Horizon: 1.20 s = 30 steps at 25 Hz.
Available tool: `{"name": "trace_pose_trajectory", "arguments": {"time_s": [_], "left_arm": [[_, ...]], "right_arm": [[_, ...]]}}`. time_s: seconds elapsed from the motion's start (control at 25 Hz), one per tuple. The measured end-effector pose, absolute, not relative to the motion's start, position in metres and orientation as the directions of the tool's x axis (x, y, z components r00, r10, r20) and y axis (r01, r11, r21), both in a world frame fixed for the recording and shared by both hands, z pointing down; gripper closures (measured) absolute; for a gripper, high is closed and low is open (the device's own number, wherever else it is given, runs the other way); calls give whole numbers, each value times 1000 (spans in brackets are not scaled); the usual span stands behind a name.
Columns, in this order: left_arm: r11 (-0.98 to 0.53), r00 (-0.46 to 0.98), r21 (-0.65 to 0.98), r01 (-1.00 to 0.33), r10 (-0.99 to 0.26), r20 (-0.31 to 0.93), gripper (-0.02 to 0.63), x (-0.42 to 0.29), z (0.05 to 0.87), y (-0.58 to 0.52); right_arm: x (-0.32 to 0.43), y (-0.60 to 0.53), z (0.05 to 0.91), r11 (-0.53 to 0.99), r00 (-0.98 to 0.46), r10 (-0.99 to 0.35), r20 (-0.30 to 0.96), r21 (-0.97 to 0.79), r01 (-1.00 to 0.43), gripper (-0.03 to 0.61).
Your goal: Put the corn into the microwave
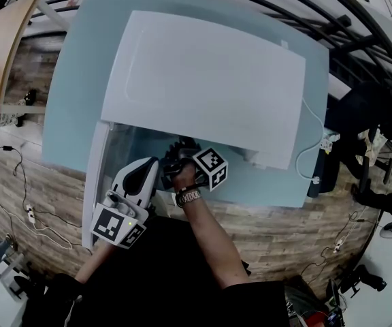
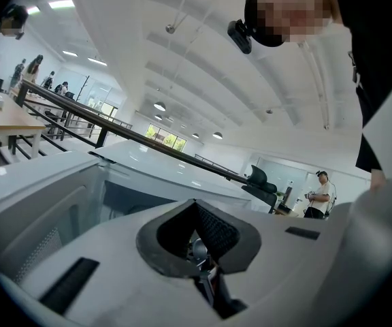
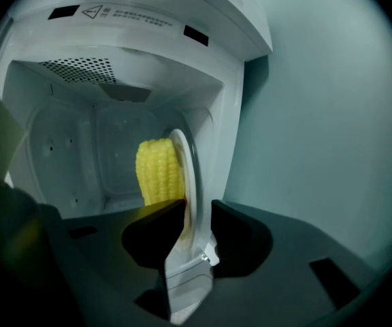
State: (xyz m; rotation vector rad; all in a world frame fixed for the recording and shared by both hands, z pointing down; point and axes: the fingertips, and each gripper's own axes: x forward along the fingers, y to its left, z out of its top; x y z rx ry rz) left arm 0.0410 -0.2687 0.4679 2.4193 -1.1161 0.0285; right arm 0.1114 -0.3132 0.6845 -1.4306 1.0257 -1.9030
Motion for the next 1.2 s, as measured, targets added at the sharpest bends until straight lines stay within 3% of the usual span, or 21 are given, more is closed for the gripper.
{"name": "trace_pose_trajectory", "arguments": {"time_s": [0.28, 0.96, 1.0, 1.08, 1.2], "left_arm": [[-550, 662, 407, -729, -719, 213, 611, 42, 469, -270], [-561, 666, 398, -726, -716, 207, 612, 46, 464, -256], [-561, 666, 397, -727, -717, 207, 611, 47, 463, -254], [-561, 665, 394, -728, -718, 206, 612, 50, 462, -249], [-564, 664, 388, -729, -720, 202, 612, 53, 460, -240]], "right_arm": [[116, -322, 684, -569, -285, -785, 550, -822, -22, 442], [113, -291, 680, -580, -316, -759, 569, -812, -67, 443], [113, -286, 680, -586, -317, -754, 575, -807, -70, 452], [116, -276, 681, -603, -310, -740, 597, -793, -88, 556], [117, -264, 681, -598, -315, -738, 597, -794, -103, 569]]}}
